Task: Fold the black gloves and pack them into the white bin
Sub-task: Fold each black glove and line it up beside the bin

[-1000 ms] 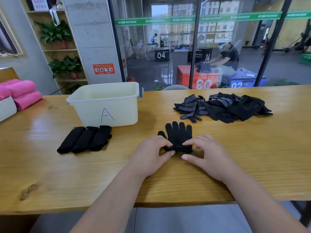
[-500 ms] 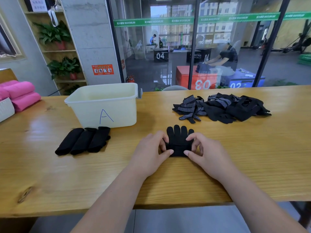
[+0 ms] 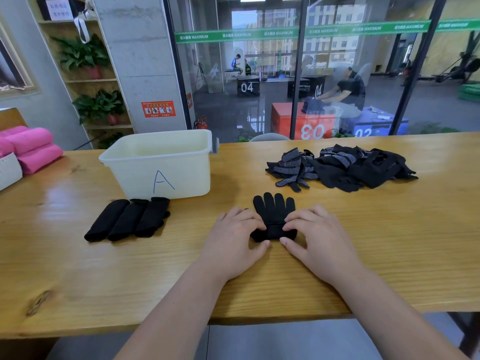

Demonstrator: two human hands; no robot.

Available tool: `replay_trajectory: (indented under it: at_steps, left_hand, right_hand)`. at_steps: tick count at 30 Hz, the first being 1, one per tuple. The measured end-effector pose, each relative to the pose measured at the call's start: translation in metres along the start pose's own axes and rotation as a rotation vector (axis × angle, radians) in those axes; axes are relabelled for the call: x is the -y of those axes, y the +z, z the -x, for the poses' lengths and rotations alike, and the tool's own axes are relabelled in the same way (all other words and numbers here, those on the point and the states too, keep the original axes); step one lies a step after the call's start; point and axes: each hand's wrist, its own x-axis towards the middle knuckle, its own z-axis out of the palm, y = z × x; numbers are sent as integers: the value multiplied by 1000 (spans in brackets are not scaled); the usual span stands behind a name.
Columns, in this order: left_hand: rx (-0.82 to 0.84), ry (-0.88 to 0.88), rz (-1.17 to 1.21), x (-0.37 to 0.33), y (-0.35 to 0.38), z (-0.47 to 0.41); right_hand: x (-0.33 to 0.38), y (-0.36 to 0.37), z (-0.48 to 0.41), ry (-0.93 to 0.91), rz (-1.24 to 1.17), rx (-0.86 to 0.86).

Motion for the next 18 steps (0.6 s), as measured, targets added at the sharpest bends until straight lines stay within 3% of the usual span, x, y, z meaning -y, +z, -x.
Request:
replay_trajectory:
  at_steps: [14,18]
  left_hand:
    - [9,-116,209,7,-2,-1]
    - [7,-219,288,6,-5,1]
  right_hand:
    - [-1,-6,1,135,-248,63]
    - [-4,-8,0,204,-384,66]
